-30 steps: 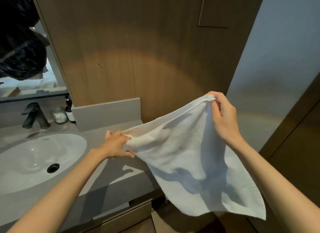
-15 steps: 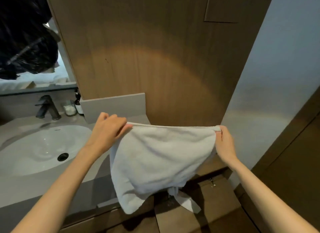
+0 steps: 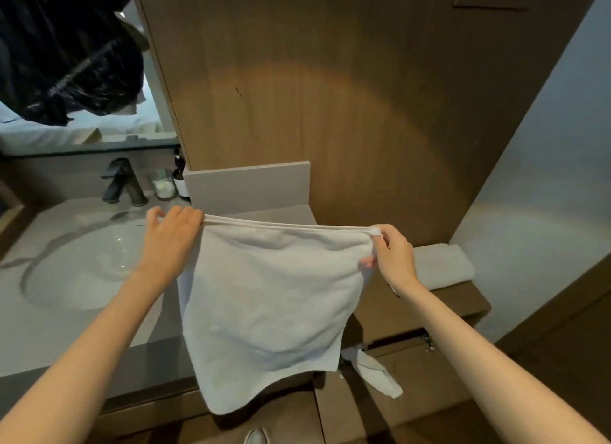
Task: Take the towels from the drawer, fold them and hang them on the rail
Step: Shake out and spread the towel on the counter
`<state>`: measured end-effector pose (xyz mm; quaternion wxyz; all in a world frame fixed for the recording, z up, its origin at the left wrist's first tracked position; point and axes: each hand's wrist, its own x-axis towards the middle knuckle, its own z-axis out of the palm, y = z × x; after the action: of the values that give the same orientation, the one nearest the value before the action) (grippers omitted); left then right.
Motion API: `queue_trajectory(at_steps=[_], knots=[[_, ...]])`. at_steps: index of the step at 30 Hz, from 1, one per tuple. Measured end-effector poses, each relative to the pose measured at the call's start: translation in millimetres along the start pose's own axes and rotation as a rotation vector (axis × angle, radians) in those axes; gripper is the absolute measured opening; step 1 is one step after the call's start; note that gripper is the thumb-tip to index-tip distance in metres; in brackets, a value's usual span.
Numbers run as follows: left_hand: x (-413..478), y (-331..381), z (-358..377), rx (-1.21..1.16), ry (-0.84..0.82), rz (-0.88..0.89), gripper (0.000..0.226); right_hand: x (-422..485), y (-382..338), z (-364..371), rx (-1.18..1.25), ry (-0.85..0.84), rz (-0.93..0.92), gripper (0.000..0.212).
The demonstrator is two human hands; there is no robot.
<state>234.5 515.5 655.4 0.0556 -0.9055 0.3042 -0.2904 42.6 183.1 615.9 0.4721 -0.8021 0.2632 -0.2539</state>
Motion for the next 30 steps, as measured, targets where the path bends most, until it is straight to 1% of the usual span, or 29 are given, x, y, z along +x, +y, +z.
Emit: queue_trajectory(at_steps=[4,8,12,15,17,20,21,23,27,28,29,30], knots=[[32,-19,29,0.064,-0.043,0.015,0.033,27,-12,27,0.083,0.008,0.036,0.018],[63,-30,68,0.021,-0.086,0.074,0.042,57,-16,55,0.05,0.057,0.059,0.016],[94,-38,111,-0.023,-0.126,0.143,0.04,84,-8,76,0.057,0.095,0.098,0.017],[119,-42,144,-0.028,-0.146,0.159,0.041,102,-4,90,0.044,0.119,0.112,0.02],[130,-40,150,0.012,-0.223,0.153,0.047,110,-4,94,0.042,0.139,0.112,0.019],[144,-39,161,0.053,-0.367,0.128,0.064,128,-3,105,0.035,0.145,0.128,0.018],[145,-37,164,0.069,-0.4,0.126,0.064,132,-4,108,0.026,0.14,0.129,0.018],[147,-36,173,0.092,-0.421,0.131,0.054,145,2,117,-0.009,0.13,0.136,0.016],[148,-40,204,0.045,-0.355,0.198,0.03,169,17,137,-0.085,0.105,0.154,0.014],[148,-41,216,0.016,-0.284,0.216,0.028,175,21,142,-0.094,0.099,0.162,0.015],[147,-41,226,-0.012,-0.247,0.21,0.03,182,25,147,-0.101,0.089,0.171,0.015],[146,-42,235,-0.038,-0.266,0.186,0.033,188,29,152,-0.115,0.075,0.189,0.015]])
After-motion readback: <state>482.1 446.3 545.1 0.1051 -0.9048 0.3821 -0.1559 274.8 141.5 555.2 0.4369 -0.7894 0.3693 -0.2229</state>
